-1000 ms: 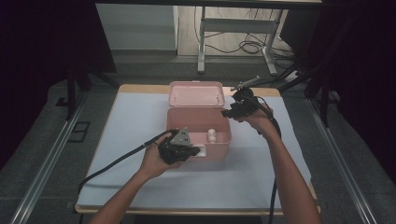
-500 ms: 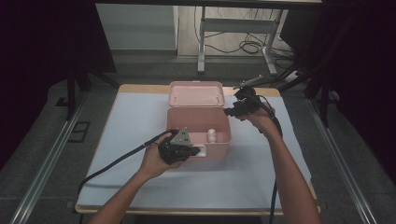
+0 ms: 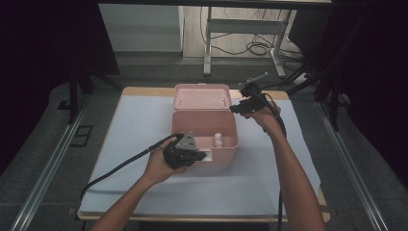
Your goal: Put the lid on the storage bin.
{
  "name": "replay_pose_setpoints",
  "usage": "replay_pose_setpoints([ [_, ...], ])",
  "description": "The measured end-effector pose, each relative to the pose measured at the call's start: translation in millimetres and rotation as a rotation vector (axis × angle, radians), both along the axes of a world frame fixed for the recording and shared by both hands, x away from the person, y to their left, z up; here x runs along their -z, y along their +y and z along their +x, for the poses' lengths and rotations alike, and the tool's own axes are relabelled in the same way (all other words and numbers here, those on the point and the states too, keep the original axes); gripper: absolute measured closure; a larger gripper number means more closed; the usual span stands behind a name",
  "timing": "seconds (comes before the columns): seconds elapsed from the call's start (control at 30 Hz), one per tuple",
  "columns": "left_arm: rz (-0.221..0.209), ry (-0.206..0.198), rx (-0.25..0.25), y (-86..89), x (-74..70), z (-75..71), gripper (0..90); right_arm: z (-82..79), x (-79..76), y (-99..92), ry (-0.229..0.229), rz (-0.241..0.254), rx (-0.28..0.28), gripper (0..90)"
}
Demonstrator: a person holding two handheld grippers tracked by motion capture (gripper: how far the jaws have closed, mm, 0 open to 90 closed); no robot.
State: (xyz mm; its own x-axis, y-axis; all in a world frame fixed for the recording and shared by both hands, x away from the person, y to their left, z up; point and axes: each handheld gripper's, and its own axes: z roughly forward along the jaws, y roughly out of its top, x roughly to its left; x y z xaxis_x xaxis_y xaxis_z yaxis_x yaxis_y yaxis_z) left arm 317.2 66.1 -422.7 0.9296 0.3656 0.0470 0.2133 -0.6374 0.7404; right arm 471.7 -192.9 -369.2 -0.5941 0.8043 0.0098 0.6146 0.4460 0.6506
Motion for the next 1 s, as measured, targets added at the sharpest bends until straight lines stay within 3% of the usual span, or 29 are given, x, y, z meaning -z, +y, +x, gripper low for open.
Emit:
replay_pose_setpoints([
  [0.43, 0.006, 0.003, 0.000, -0.1, -0.7, 0.3, 90.0, 10.3, 2.8, -1.0, 0.007, -0.001, 0.026, 48.1],
  [1.0, -0.011, 0.017, 0.003, 0.6, -0.3, 1.4, 90.0, 57.9, 13.4, 14.1, 0.037, 0.010, 0.107, 50.7],
])
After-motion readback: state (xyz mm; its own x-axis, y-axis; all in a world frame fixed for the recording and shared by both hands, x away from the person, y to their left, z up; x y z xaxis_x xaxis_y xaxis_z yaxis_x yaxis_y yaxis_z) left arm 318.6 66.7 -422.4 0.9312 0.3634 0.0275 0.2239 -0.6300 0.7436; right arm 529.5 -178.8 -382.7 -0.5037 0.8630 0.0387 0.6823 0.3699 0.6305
